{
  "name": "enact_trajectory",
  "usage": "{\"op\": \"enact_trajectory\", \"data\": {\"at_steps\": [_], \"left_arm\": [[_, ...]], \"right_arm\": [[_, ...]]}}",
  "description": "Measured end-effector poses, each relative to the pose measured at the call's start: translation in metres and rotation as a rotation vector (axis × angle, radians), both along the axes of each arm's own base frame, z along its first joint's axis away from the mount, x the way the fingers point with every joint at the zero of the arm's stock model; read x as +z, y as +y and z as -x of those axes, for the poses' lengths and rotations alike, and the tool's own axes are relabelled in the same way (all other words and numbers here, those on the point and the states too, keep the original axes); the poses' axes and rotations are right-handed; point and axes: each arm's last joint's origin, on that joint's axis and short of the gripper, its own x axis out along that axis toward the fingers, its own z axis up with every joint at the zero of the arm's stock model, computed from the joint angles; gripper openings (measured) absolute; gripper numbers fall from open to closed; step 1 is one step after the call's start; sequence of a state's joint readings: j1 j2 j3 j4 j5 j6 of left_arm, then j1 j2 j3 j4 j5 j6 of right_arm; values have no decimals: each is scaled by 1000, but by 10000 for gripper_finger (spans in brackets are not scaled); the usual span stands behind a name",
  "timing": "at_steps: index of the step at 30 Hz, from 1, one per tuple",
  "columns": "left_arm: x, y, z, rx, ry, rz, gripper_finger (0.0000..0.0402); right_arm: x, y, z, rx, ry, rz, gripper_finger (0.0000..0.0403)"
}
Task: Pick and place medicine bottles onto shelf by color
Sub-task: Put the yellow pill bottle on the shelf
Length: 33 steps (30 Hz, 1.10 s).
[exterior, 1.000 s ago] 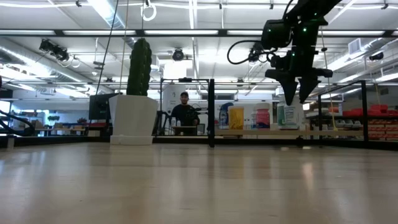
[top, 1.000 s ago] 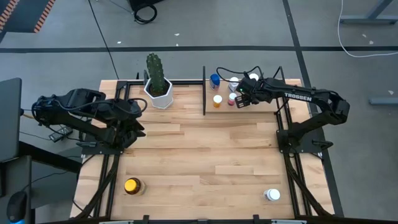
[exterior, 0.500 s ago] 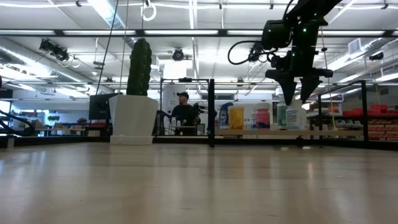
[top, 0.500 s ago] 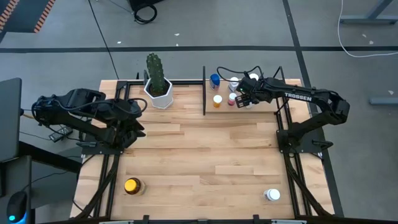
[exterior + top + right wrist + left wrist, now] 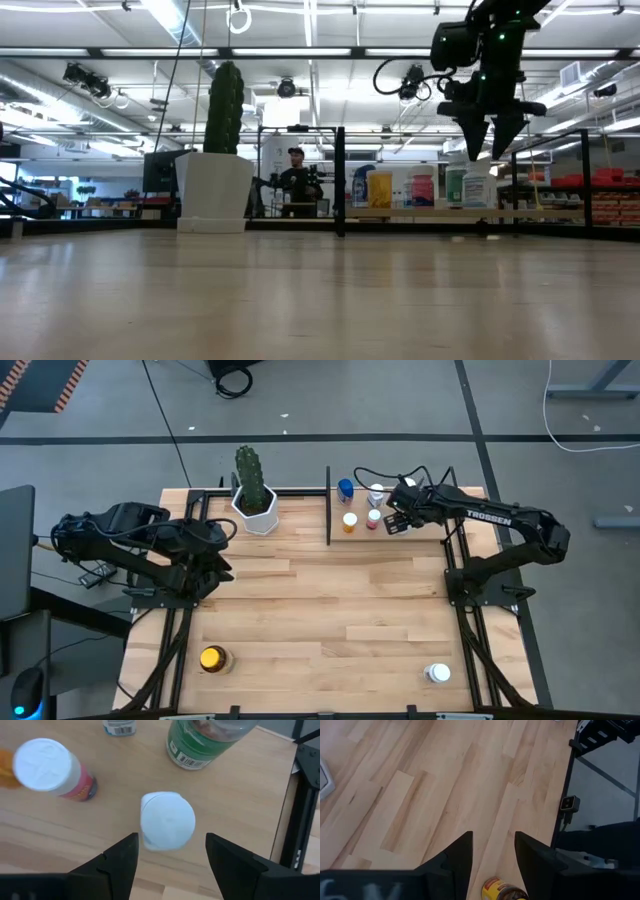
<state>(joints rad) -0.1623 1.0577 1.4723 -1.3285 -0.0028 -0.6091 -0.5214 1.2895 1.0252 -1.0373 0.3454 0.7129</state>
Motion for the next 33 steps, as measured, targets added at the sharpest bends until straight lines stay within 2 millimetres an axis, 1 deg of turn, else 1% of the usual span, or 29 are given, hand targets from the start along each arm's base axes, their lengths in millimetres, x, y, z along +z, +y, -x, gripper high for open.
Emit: {"op": "enact_trajectory", "data": {"at_steps": [8,15,17,18,20,22,25,28,33], "left_arm": [[-1,-5,1,-35,8,-2,147],[0,-6,0,-31,-1,10,153],[2,-4,-5,13,-19,92,152],[3,-3,-8,45,-29,167,151],[9,1,-17,99,-47,329,152],[20,6,-24,108,-79,478,153],[36,13,-33,95,-100,609,151],[52,17,-37,86,-148,594,145],[75,21,-42,77,-262,456,135]], "right_arm": [[20,13,16,13,-146,-51,238],[35,32,24,27,-234,-36,237],[36,38,24,33,-240,-37,237],[36,41,22,41,-241,-41,237],[35,47,20,68,-238,-48,237],[34,52,18,97,-226,-56,237],[33,59,18,131,-198,-81,237],[31,61,22,175,-135,-99,237],[29,60,29,238,-12,-64,237]]}}
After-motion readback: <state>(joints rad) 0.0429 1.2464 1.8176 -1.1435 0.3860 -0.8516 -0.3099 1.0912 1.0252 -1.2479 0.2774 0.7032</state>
